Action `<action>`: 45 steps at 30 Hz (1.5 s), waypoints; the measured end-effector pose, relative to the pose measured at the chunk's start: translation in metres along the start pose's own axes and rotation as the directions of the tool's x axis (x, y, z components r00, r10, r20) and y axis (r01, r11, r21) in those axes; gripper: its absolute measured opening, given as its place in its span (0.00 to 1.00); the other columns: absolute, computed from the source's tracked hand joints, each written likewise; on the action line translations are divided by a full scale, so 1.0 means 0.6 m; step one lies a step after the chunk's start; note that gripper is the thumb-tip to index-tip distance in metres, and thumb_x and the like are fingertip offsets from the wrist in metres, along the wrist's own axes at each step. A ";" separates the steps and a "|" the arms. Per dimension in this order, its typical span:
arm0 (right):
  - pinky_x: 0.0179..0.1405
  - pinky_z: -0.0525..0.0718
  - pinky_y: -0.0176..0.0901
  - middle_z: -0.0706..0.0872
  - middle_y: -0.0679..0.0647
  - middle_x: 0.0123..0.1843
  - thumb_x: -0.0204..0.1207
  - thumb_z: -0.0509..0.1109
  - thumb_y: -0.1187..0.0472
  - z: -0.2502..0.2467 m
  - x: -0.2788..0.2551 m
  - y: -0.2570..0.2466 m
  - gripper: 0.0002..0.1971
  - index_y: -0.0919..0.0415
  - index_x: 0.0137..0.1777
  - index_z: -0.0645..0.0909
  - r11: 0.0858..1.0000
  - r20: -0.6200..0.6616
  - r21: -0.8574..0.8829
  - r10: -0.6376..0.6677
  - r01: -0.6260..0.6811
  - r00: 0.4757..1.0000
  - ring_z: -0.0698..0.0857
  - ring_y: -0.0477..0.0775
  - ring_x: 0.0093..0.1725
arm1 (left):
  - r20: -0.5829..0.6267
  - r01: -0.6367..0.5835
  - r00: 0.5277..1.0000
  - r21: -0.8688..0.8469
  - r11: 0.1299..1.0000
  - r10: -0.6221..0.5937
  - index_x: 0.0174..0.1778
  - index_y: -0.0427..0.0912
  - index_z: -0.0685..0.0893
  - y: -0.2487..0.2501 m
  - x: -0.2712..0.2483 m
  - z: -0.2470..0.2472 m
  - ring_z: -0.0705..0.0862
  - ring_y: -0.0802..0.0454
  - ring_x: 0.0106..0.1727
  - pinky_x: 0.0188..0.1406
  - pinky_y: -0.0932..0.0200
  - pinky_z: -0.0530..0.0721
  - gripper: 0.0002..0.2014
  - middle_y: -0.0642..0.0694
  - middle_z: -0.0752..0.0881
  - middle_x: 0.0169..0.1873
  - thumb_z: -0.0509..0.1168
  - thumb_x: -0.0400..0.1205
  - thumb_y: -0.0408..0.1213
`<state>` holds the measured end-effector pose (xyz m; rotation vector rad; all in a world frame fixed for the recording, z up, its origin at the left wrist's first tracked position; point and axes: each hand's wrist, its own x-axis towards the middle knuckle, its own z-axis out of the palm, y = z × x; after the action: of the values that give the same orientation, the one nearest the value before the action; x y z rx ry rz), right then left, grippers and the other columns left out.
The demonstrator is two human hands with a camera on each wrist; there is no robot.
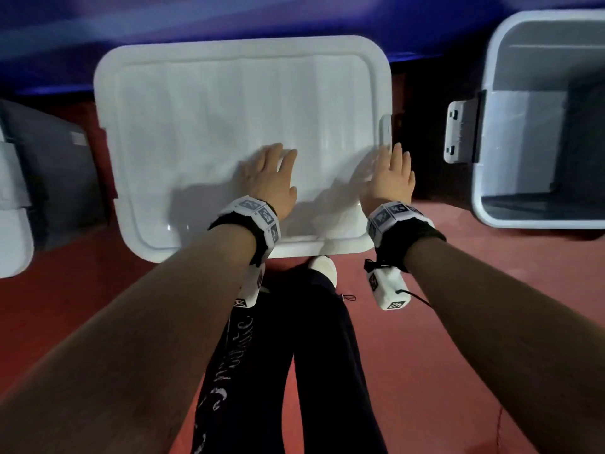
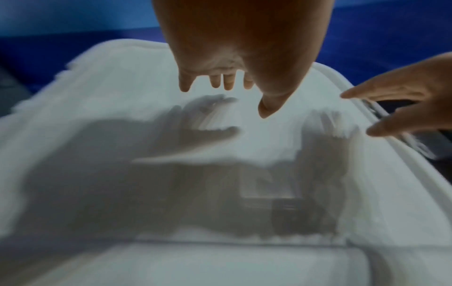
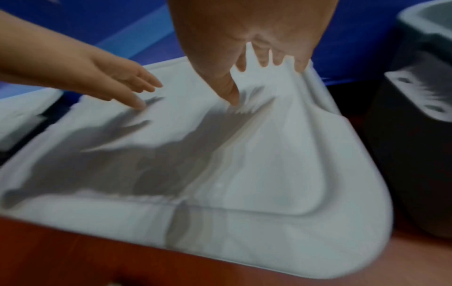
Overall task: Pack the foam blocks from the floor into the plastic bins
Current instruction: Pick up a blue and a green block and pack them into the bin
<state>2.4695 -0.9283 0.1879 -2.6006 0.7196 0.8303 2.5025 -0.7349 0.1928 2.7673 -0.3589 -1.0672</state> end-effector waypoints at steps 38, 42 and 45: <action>0.71 0.55 0.81 0.22 0.69 0.78 0.60 0.77 0.36 0.222 -0.139 -0.450 0.71 0.58 0.77 0.19 0.820 0.395 -0.470 -0.136 0.327 0.909 0.29 0.77 0.78 | 0.061 0.259 0.769 -0.939 0.224 -0.636 0.59 0.38 0.77 -0.454 -0.086 0.072 0.82 0.44 0.48 0.52 0.57 0.80 0.24 0.39 0.84 0.52 0.78 0.69 0.34; 0.71 0.56 0.79 0.22 0.69 0.78 0.63 0.75 0.35 0.222 -0.144 -0.444 0.69 0.58 0.77 0.19 0.798 0.401 -0.488 -0.155 0.354 0.903 0.30 0.77 0.78 | 0.013 0.301 0.806 -0.870 0.390 -0.591 0.63 0.37 0.74 -0.451 -0.096 0.070 0.81 0.43 0.49 0.49 0.60 0.76 0.25 0.35 0.81 0.55 0.75 0.74 0.39; 0.75 0.58 0.72 0.27 0.66 0.81 0.68 0.73 0.38 0.205 -0.149 -0.441 0.61 0.55 0.81 0.26 0.820 0.381 -0.441 -0.195 0.364 0.904 0.35 0.74 0.81 | 0.025 0.361 0.860 -0.735 0.574 -0.509 0.73 0.40 0.68 -0.459 -0.105 0.040 0.78 0.37 0.60 0.61 0.51 0.77 0.32 0.34 0.76 0.64 0.72 0.75 0.40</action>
<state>2.4968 -0.6246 0.1839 -2.7931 0.0008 1.4547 2.4871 -0.4545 0.1530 2.1943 0.6950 -0.7559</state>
